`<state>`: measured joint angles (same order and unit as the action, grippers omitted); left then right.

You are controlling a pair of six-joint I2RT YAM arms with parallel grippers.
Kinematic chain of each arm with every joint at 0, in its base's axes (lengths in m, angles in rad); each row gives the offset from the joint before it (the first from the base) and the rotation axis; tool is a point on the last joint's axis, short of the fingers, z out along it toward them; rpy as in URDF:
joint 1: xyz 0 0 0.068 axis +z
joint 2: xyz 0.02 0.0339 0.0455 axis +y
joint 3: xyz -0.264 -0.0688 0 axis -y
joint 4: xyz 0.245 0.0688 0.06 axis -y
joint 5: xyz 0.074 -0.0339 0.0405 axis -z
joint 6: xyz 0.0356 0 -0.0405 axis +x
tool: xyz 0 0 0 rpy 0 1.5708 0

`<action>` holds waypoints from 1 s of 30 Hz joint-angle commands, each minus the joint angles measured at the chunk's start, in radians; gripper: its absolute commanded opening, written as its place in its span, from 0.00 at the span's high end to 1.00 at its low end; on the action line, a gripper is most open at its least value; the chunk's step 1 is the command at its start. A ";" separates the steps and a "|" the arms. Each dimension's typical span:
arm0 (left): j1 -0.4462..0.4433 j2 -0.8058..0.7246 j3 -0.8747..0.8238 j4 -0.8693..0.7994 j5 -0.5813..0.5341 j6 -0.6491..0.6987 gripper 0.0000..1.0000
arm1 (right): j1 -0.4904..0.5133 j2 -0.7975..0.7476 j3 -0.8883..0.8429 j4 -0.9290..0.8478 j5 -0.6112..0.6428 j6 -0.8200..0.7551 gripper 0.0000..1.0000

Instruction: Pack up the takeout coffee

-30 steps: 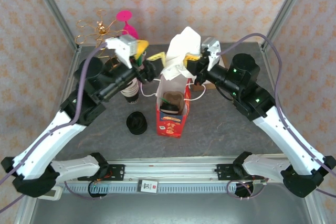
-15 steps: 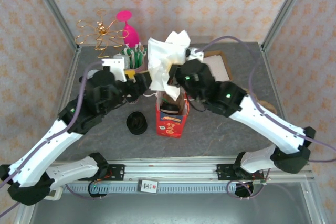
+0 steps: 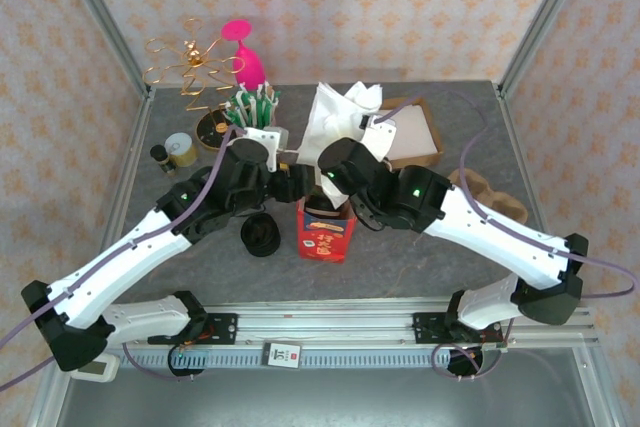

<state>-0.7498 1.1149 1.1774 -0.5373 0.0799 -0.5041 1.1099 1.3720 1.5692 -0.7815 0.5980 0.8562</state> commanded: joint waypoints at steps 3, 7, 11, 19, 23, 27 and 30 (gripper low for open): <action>-0.010 0.048 -0.002 -0.096 -0.083 0.007 0.30 | 0.008 -0.013 0.009 -0.088 0.096 0.044 1.00; -0.011 0.050 -0.012 -0.109 -0.111 -0.002 0.34 | 0.008 0.002 0.017 -0.136 0.116 0.057 1.00; -0.010 0.045 -0.029 -0.134 -0.164 -0.024 0.45 | 0.012 0.036 0.062 -0.234 0.155 0.095 1.00; -0.029 0.011 -0.047 -0.016 -0.081 -0.099 0.64 | 0.039 0.167 0.116 -0.251 0.148 0.076 1.00; -0.031 -0.006 -0.069 0.046 -0.055 -0.131 0.68 | 0.039 0.177 0.111 -0.254 0.175 0.051 1.00; -0.034 -0.013 -0.075 0.069 -0.057 -0.146 0.68 | 0.039 0.171 0.088 -0.188 0.077 -0.011 0.84; -0.034 -0.026 -0.084 0.079 -0.070 -0.151 0.68 | 0.039 0.142 0.080 -0.165 0.034 -0.031 0.65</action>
<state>-0.7792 1.1183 1.1084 -0.4965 0.0181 -0.6323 1.1446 1.5562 1.6596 -0.9684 0.6563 0.8631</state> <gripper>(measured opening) 0.320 0.320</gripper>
